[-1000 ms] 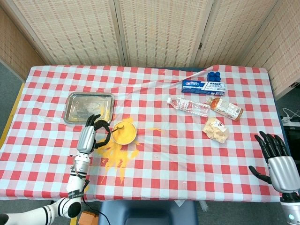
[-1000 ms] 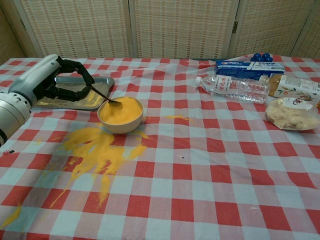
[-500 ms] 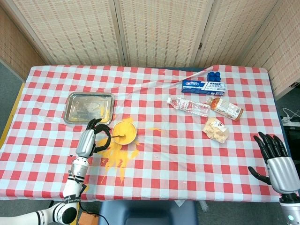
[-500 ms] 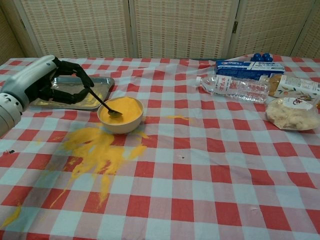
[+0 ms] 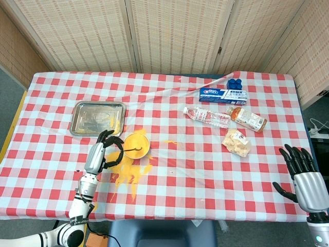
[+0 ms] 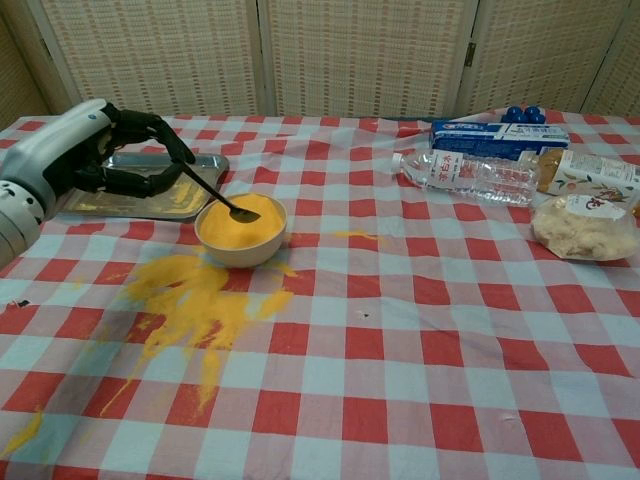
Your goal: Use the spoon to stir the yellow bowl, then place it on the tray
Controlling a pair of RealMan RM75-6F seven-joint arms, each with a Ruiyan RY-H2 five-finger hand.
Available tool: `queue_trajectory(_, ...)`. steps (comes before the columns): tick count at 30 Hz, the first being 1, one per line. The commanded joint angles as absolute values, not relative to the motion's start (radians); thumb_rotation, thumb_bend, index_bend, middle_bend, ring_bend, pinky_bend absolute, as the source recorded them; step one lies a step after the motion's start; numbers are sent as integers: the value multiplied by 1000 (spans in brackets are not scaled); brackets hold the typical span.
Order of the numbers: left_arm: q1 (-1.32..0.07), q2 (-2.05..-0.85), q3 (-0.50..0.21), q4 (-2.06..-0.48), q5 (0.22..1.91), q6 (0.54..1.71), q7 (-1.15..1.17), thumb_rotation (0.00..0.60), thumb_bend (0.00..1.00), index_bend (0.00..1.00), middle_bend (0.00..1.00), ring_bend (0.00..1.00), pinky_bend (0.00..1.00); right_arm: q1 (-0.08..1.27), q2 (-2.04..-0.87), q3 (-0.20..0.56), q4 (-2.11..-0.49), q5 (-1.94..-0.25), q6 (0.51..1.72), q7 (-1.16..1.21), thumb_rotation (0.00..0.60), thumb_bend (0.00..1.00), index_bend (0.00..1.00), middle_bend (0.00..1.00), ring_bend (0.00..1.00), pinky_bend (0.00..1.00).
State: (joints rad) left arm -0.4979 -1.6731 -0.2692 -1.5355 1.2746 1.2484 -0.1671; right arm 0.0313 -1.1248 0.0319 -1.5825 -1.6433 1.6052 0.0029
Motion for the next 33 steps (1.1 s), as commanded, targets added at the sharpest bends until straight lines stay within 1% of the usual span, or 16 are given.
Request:
queue_trajectory(1, -499, -1654, -270, -1560, 1245, 1219, -163, 600, 760, 870, 389, 104, 21, 32, -1125, 33, -1581, -1641, 1604, 4, 600, 108, 0, 0, 0, 0)
queue_trajectory(8, -512, -1623, -298, -1598, 1144, 1151, -138, 600, 763, 869, 389, 105, 21, 35, -1128, 33, -1578, -1649, 1605, 7, 600, 108, 0, 0, 0, 0)
queue_trajectory(17, -533, -1615, -341, -1563, 1015, 1093, -112, 600, 775, 870, 389, 105, 24, 36, -1142, 35, -1556, -1665, 1624, 18, 600, 108, 0, 0, 0, 0)
queue_trajectory(22, -548, -1635, -354, -1507, 1018, 1112, -96, 600, 774, 870, 390, 106, 24, 38, -1138, 31, -1561, -1664, 1614, 24, 600, 108, 0, 0, 0, 0)
queue_trajectory(28, -564, -1684, -358, -1413, 1078, 1182, -83, 600, 774, 870, 393, 110, 24, 37, -1133, 29, -1565, -1661, 1612, 26, 600, 108, 0, 0, 0, 0)
queue_trajectory(33, -566, -1702, -357, -1379, 1099, 1198, -97, 600, 775, 870, 393, 111, 24, 36, -1130, 29, -1567, -1660, 1613, 27, 600, 108, 0, 0, 0, 0)
